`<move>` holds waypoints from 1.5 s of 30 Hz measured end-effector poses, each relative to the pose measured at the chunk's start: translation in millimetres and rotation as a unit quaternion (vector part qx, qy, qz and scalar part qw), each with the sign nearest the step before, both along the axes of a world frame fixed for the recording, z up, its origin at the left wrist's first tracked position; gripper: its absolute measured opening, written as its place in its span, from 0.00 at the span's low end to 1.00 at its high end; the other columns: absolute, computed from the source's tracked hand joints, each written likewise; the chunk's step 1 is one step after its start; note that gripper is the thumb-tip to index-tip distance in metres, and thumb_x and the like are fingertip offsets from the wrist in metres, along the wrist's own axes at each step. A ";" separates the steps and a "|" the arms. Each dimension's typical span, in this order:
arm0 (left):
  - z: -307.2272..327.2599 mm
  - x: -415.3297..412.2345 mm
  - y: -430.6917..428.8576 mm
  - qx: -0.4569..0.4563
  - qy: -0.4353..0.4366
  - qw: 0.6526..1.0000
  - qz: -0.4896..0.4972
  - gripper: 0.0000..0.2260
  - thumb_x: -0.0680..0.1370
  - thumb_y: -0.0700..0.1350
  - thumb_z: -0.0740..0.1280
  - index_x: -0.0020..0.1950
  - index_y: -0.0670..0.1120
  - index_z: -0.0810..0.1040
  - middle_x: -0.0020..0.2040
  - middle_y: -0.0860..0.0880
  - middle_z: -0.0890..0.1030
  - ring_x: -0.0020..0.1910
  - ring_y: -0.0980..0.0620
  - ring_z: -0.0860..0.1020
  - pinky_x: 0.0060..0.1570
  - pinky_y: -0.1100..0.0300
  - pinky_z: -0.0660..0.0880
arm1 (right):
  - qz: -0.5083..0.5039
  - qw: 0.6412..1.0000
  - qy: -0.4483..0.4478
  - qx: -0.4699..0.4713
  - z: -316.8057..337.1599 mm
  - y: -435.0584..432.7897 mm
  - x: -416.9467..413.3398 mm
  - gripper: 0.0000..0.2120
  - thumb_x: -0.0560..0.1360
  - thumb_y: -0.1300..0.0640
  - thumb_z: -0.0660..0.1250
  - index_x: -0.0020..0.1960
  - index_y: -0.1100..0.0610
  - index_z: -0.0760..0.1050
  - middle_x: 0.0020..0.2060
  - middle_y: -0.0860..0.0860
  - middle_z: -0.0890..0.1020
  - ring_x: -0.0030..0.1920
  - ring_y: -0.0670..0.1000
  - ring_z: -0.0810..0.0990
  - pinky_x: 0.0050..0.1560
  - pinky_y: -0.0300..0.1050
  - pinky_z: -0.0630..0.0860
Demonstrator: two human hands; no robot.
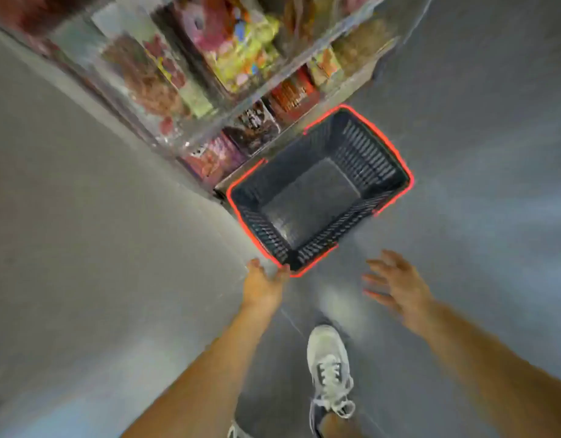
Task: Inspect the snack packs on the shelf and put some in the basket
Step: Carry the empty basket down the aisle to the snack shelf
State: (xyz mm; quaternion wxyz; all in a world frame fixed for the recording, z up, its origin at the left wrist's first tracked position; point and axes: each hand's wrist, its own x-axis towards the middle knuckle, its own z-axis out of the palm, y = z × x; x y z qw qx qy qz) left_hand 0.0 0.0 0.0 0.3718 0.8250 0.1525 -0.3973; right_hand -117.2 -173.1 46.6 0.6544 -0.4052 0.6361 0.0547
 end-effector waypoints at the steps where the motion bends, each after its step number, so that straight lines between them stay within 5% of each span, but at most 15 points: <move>1: -28.0 2.4 -7.3 -0.018 -0.010 0.999 0.046 0.20 0.76 0.39 0.71 0.64 0.36 0.68 0.56 0.42 0.75 0.56 0.44 0.77 0.60 0.46 0.73 | -0.007 1.000 -0.017 -0.002 -19.6 -2.8 2.2 0.16 0.82 0.64 0.56 0.68 0.54 0.65 0.52 0.53 0.78 0.49 0.58 0.78 0.44 0.50 0.78; 3: -67.7 8.5 -19.9 -0.026 -0.022 0.997 0.075 0.18 0.75 0.37 0.71 0.62 0.31 0.71 0.59 0.36 0.79 0.59 0.38 0.78 0.60 0.44 0.74 | -0.015 0.999 -0.041 0.013 -52.1 -12.6 6.8 0.11 0.82 0.62 0.56 0.61 0.50 0.66 0.48 0.50 0.78 0.40 0.52 0.79 0.39 0.46 0.79; 5: -92.2 10.3 -24.9 -0.029 -0.057 0.994 0.089 0.17 0.75 0.35 0.69 0.64 0.36 0.73 0.61 0.38 0.79 0.60 0.43 0.78 0.60 0.52 0.74 | -0.012 0.999 -0.036 0.028 -71.4 -20.9 16.8 0.10 0.83 0.60 0.56 0.62 0.49 0.66 0.52 0.51 0.77 0.42 0.51 0.80 0.44 0.49 0.78; 10: -67.1 -4.0 19.9 -0.050 -0.077 0.993 0.081 0.15 0.73 0.35 0.66 0.59 0.42 0.77 0.54 0.43 0.83 0.53 0.45 0.80 0.55 0.50 0.77 | -0.057 0.992 0.045 -0.103 -57.9 -39.8 26.7 0.32 0.78 0.54 0.67 0.76 0.46 0.53 0.65 0.50 0.72 0.58 0.52 0.73 0.56 0.57 0.76; 13: -11.1 -17.3 92.5 -0.022 -0.040 0.997 0.066 0.12 0.72 0.33 0.67 0.53 0.42 0.79 0.51 0.42 0.83 0.52 0.44 0.81 0.55 0.44 0.77 | 0.010 0.988 0.077 -0.134 -16.0 -29.0 16.0 0.33 0.77 0.53 0.69 0.75 0.44 0.55 0.64 0.51 0.73 0.59 0.51 0.73 0.57 0.59 0.75; 16: 62.3 -25.7 174.2 0.002 0.010 0.997 0.082 0.12 0.73 0.31 0.67 0.48 0.47 0.80 0.46 0.46 0.84 0.49 0.44 0.83 0.53 0.44 0.79 | 0.120 0.982 0.085 -0.116 31.5 10.0 8.4 0.17 0.77 0.57 0.68 0.65 0.49 0.70 0.53 0.54 0.77 0.46 0.52 0.78 0.57 0.60 0.76; 21: 199.5 -21.2 297.7 -0.008 0.018 0.990 0.142 0.15 0.73 0.29 0.65 0.46 0.49 0.80 0.43 0.48 0.84 0.37 0.54 0.82 0.37 0.58 0.79 | 0.255 0.959 0.042 -0.120 131.5 105.6 23.6 0.10 0.80 0.60 0.64 0.61 0.56 0.75 0.46 0.57 0.80 0.36 0.49 0.78 0.34 0.43 0.77; 23: 251.9 -12.0 341.5 -0.010 0.009 0.987 0.158 0.14 0.74 0.29 0.64 0.50 0.47 0.80 0.43 0.48 0.83 0.36 0.53 0.81 0.30 0.63 0.77 | 0.295 0.944 0.015 -0.147 179.0 148.2 44.3 0.09 0.80 0.64 0.63 0.59 0.57 0.76 0.47 0.59 0.81 0.37 0.52 0.79 0.32 0.45 0.80; 27: 344.0 16.3 416.3 -0.026 -0.040 0.979 0.198 0.12 0.76 0.32 0.64 0.48 0.48 0.80 0.44 0.49 0.84 0.37 0.56 0.82 0.30 0.66 0.76 | 0.382 0.895 -0.018 -0.231 271.9 217.3 101.1 0.08 0.79 0.67 0.61 0.57 0.65 0.74 0.51 0.65 0.81 0.49 0.63 0.80 0.54 0.65 0.77; 29: 382.3 35.7 444.6 -0.028 -0.074 0.970 0.229 0.07 0.79 0.37 0.65 0.51 0.46 0.81 0.46 0.46 0.85 0.40 0.55 0.83 0.35 0.63 0.78 | 0.431 0.859 -0.040 -0.274 313.1 241.7 131.4 0.08 0.79 0.66 0.62 0.57 0.66 0.74 0.51 0.65 0.81 0.53 0.65 0.79 0.57 0.64 0.73; 33: 442.2 89.0 484.5 -0.053 -0.144 0.953 0.261 0.07 0.80 0.40 0.65 0.56 0.42 0.78 0.51 0.42 0.83 0.47 0.46 0.81 0.51 0.49 0.79 | 0.425 0.847 -0.088 -0.306 381.1 278.2 194.3 0.06 0.78 0.64 0.64 0.55 0.62 0.74 0.47 0.62 0.82 0.51 0.63 0.80 0.57 0.63 0.74; 38: 487.9 178.4 505.1 -0.056 -0.239 0.924 0.294 0.07 0.81 0.39 0.61 0.58 0.45 0.73 0.46 0.47 0.81 0.38 0.55 0.80 0.32 0.63 0.79 | 0.401 0.854 -0.140 -0.300 433.8 307.2 286.4 0.03 0.79 0.63 0.64 0.51 0.58 0.71 0.43 0.58 0.81 0.43 0.58 0.79 0.50 0.57 0.75; 43: 513.2 277.6 514.4 -0.064 -0.275 0.907 0.311 0.07 0.82 0.39 0.61 0.57 0.49 0.72 0.47 0.53 0.81 0.40 0.62 0.81 0.41 0.62 0.78 | 0.399 0.861 -0.152 -0.276 449.2 316.2 394.5 0.03 0.78 0.60 0.66 0.49 0.58 0.71 0.42 0.51 0.80 0.40 0.47 0.79 0.40 0.39 0.76; 45: 523.3 318.6 518.8 -0.065 -0.285 0.905 0.310 0.07 0.82 0.40 0.61 0.56 0.52 0.72 0.47 0.55 0.81 0.42 0.62 0.81 0.43 0.59 0.78 | 0.392 0.861 -0.154 -0.283 456.8 321.0 438.1 0.04 0.77 0.60 0.67 0.47 0.59 0.72 0.39 0.52 0.79 0.38 0.48 0.76 0.39 0.39 0.74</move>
